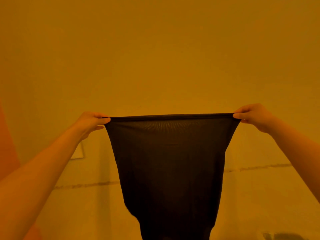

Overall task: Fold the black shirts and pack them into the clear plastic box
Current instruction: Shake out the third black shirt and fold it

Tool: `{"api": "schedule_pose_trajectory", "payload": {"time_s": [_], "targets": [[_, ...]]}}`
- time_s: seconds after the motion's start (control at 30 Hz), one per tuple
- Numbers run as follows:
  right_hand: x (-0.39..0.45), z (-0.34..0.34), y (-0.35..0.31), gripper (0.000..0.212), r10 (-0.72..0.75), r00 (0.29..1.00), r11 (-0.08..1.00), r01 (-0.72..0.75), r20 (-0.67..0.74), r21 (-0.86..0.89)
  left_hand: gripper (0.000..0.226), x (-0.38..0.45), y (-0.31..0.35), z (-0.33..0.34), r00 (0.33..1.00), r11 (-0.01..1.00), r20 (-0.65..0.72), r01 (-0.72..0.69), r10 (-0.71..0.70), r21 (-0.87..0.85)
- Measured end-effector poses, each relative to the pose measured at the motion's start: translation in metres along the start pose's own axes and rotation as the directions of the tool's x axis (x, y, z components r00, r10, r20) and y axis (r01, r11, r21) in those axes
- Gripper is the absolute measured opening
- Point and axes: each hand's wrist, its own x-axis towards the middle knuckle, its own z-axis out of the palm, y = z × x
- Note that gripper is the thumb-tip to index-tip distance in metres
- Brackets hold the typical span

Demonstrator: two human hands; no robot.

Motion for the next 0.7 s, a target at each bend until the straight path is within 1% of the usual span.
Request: {"api": "schedule_pose_trajectory", "payload": {"time_s": [0.2, 0.3, 0.4, 0.47, 0.6, 0.7], "targets": [[0.014, 0.001, 0.006, 0.017, -0.03, 0.999, 0.998, 0.032, 0.039, -0.05, 0.012, 0.001, -0.003, 0.006, 0.999, 0.998, 0.0, 0.033, -0.033, -0.054], [0.024, 0.004, 0.011, 0.009, -0.048, 0.996, 0.993, 0.056, 0.068, -0.109, 0.012, 0.002, -0.008, 0.01, 0.998, 0.997, -0.018, 0.055, -0.056, -0.059], [0.034, 0.01, 0.022, 0.01, -0.046, 0.994, 0.985, 0.062, 0.102, -0.16, 0.013, 0.004, -0.016, 0.015, 0.997, 0.997, -0.031, 0.075, -0.075, -0.021], [0.04, 0.015, 0.029, 0.012, -0.017, 0.991, 0.979, 0.044, 0.133, -0.198, 0.014, 0.005, -0.022, 0.019, 0.996, 0.996, -0.027, 0.085, -0.084, 0.028], [0.054, 0.027, 0.049, 0.022, 0.045, 0.982, 0.975, -0.004, 0.183, -0.221, 0.014, 0.011, -0.041, 0.028, 0.994, 0.985, 0.017, 0.107, -0.11, 0.132], [0.067, 0.039, 0.06, 0.021, 0.069, 0.976, 0.967, -0.015, 0.207, -0.253, 0.008, 0.02, -0.051, 0.036, 0.991, 0.98, -0.034, 0.135, -0.132, 0.144]]}}
